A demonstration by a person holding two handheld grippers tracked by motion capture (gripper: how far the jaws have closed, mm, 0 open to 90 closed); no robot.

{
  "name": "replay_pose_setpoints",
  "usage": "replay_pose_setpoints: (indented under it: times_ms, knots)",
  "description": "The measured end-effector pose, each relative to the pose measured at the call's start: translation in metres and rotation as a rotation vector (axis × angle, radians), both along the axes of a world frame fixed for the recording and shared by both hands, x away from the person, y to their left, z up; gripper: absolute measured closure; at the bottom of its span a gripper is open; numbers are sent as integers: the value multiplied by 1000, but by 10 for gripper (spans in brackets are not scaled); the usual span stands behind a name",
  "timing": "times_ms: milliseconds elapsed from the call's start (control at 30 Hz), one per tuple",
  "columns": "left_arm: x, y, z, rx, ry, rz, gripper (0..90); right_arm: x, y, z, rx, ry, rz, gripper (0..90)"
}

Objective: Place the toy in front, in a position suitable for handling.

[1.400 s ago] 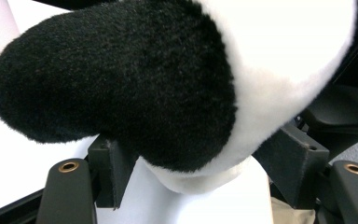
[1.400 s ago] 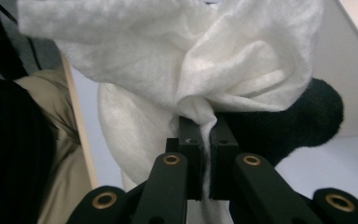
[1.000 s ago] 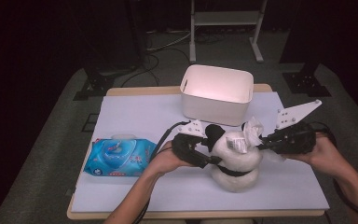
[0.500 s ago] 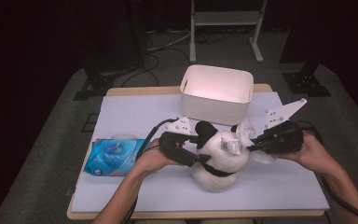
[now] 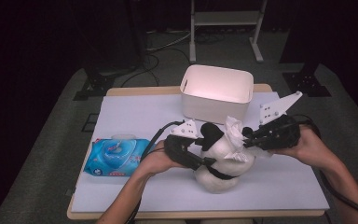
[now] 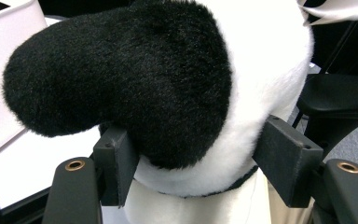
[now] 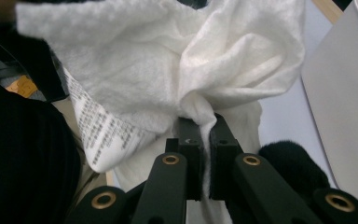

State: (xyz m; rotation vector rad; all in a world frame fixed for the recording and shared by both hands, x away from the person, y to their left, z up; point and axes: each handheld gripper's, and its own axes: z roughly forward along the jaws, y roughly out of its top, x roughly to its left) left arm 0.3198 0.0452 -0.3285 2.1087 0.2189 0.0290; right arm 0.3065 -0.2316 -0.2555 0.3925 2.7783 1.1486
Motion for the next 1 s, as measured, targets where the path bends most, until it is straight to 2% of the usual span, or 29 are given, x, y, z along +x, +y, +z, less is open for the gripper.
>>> replay_pose_setpoints:
  times_ms: [200,300,500,600,733,767,800,867,900,967,1000]
  knots:
    - [1,-2,-4,-13,12,-1,302,0,1,-4,-12,16,0,860]
    - [1,0,-8,-31,29,-9,279,0,-3,-10,4,33,4,859]
    - [2,-4,-11,-34,41,-19,242,-2,-11,-19,12,52,-11,860]
    - [4,-7,-14,-10,50,-8,186,-3,-16,-21,3,53,-23,860]
    - [7,-12,-20,-28,80,-22,161,-4,-19,-23,1,53,-25,860]
    - [8,-13,-21,-33,86,-25,162,-5,-19,-24,-6,52,-30,860]
    - [8,-15,-21,-50,83,-39,196,-6,-19,-24,-7,52,-30,860]
    - [8,-15,-19,-67,60,-33,287,-6,-20,-24,-6,47,-36,860]
    - [8,-15,-19,-64,62,-42,331,-6,-20,-23,-2,43,-38,860]
    - [8,-14,-17,-61,56,-46,365,-6,-20,-23,7,46,-36,860]
    - [9,-13,-13,-54,55,-50,369,-6,-20,-22,28,39,-35,860]
